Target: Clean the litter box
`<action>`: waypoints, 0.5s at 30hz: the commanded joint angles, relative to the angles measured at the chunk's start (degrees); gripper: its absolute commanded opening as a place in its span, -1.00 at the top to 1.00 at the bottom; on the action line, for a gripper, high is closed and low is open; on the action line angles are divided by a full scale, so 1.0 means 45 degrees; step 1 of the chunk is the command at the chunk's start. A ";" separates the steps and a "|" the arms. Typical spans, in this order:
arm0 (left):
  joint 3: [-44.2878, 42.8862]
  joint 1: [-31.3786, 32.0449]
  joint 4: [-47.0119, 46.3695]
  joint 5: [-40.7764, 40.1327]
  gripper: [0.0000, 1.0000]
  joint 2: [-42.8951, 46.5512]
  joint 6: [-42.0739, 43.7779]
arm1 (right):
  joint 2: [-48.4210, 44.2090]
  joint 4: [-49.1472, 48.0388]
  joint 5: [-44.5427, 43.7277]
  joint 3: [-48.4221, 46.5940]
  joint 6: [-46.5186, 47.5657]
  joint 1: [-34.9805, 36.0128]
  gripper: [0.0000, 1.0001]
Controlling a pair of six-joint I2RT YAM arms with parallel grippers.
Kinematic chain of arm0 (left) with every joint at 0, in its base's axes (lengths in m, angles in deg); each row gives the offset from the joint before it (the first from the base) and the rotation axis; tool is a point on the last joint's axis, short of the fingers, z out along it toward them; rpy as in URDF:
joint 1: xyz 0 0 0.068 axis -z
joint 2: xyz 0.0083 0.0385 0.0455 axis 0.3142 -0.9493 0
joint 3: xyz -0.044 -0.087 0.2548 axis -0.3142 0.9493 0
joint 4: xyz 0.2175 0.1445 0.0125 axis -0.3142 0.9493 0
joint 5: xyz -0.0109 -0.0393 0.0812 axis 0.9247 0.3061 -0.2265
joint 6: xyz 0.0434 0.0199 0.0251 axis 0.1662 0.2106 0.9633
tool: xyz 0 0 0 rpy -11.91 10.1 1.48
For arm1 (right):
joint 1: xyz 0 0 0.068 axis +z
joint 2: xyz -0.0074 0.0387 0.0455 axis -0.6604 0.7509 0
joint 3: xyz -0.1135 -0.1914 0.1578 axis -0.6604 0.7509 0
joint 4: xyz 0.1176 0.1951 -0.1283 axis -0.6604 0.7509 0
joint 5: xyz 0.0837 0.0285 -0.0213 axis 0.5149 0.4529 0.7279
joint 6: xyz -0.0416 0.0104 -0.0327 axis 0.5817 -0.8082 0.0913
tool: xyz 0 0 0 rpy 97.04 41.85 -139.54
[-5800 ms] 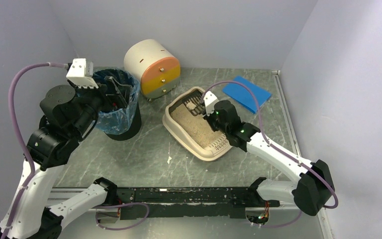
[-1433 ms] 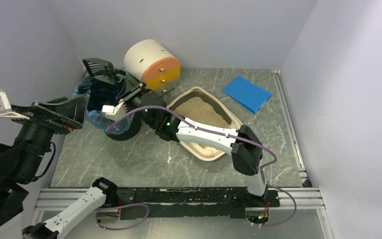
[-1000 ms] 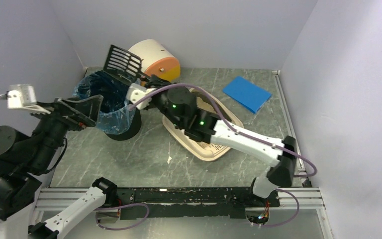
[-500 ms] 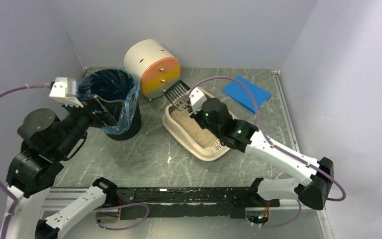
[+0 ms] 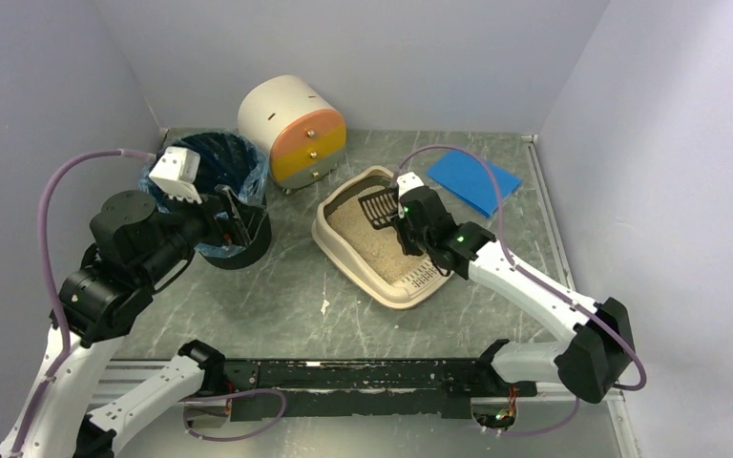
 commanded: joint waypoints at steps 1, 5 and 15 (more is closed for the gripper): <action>-0.0021 -0.0062 -0.0413 0.0960 -0.97 -0.0198 0.0035 | 0.0460 -0.0080 0.0665 0.0274 -0.0889 -0.0257 1.00; 0.0021 -0.0062 -0.0552 0.0987 -0.97 -0.0088 -0.0020 | 0.0940 -0.0114 0.0810 0.0410 -0.1012 -0.0492 1.00; -0.0147 -0.0062 -0.0478 0.1197 -0.97 -0.0331 -0.0200 | 0.1776 -0.0051 0.0738 0.0783 -0.1106 -0.0859 0.91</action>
